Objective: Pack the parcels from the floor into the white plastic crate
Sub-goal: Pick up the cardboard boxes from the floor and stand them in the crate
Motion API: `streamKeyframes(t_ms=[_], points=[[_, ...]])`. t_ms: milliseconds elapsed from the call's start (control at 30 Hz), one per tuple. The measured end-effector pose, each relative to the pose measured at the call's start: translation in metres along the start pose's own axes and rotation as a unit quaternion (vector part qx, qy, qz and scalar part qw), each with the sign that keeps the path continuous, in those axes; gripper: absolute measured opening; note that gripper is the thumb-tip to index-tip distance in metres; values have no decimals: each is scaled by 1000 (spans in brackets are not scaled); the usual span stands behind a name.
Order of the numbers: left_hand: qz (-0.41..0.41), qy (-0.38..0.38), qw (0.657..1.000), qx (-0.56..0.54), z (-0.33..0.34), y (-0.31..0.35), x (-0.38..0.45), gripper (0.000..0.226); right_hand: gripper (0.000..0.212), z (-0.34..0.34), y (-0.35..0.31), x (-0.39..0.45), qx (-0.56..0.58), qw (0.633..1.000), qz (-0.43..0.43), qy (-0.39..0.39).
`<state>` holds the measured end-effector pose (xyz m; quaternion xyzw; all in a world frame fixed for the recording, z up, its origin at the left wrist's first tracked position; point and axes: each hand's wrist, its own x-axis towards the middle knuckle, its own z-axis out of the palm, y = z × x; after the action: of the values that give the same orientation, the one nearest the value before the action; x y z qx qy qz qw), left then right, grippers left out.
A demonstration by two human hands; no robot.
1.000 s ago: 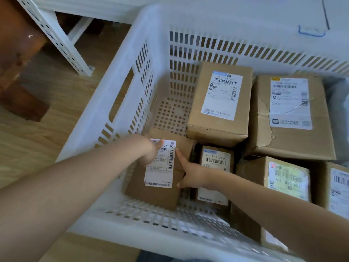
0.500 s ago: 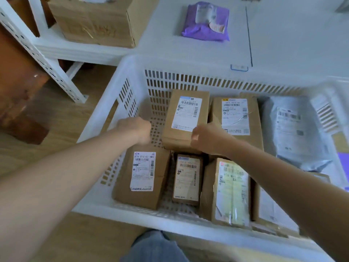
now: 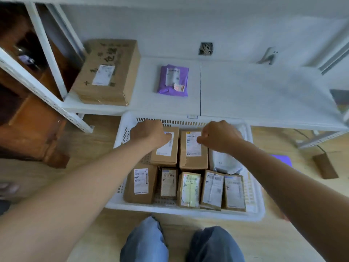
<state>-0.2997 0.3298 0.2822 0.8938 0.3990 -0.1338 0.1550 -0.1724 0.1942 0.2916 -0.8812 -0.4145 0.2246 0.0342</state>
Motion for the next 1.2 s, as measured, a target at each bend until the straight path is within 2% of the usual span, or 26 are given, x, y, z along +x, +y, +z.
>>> streamKeyframes(t_ms=[67, 167, 267, 367, 533, 733, 867, 1033, 1200], points=[[-3, 16, 1000, 9, -45, 14, -18, 33, 29, -49, 3, -21, 45, 999, 15, -5], [-15, 75, 997, 26, -114, 37, -50, 32, 26, -122, 3, -57, 38, 999, 25, -2], [-21, 111, 994, 13, -174, 63, -85, 36, 33, -190, -3, -101, 31, 999, 25, 23], [0, 112, 994, 4, -219, 84, -124, 38, 31, -247, -7, -150, 13, 999, 20, 36], [55, 145, 986, 63, -273, 107, -190, 37, 34, -314, -15, -238, -25, 996, 10, 88], [97, 173, 978, 68, -304, 138, -266, 29, 32, -339, -9, -346, -87, 983, 25, 162], [133, 177, 972, 81, -312, 156, -323, 21, 31, -329, 1, -398, -70, 987, 31, 144], [162, 170, 961, 144, -309, 178, -374, 12, 28, -298, 15, -428, -64, 986, 56, 141], [139, 162, 966, 144, -307, 211, -394, 8, 29, -304, 48, -442, -69, 979, 78, 173]])
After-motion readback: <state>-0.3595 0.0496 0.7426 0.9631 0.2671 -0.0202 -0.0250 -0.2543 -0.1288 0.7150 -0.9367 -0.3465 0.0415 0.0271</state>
